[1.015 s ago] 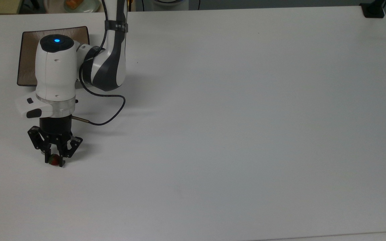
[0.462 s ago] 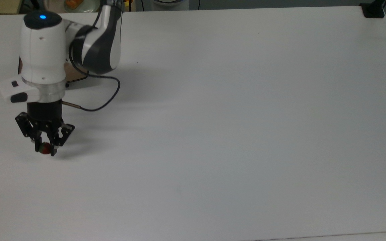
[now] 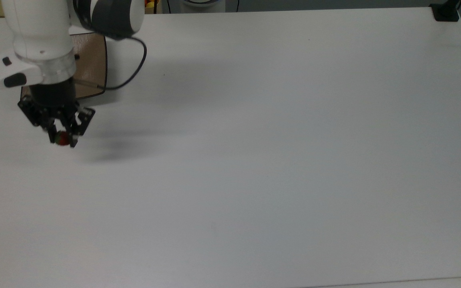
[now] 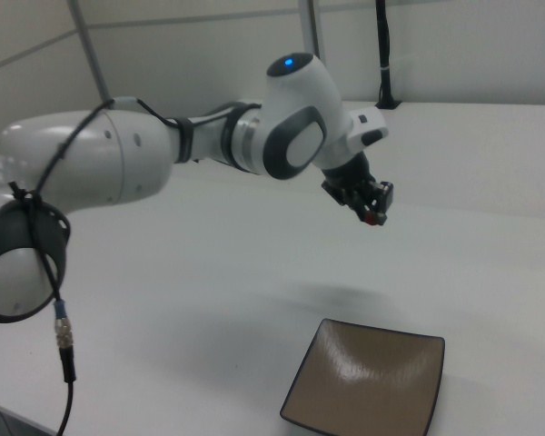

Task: Strawberries on a ceramic plate
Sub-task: 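Lift the strawberry and carry it over the brown square plate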

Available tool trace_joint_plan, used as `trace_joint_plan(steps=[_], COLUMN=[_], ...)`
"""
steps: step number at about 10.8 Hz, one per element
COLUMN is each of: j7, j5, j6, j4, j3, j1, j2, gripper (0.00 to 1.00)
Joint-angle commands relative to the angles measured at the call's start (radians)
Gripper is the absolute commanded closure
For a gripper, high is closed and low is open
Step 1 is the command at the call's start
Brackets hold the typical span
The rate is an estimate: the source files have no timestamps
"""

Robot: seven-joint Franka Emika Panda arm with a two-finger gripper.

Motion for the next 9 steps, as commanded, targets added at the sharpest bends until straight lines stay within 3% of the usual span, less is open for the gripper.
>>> trace_joint_plan(steps=[1, 4, 9], j7=[-0.154, -0.298, -0.369], j5=[0.004, -0.007, -0.061], j6=[-0.239, -0.542, -0.565], j4=[-0.124, -0.138, -0.293], j3=[-0.004, -0.006, -0.014], j1=[0.027, 0.026, -0.024], j2=[-0.179, -0.23, -0.297], gripper=[0.89, 0.88, 0.88])
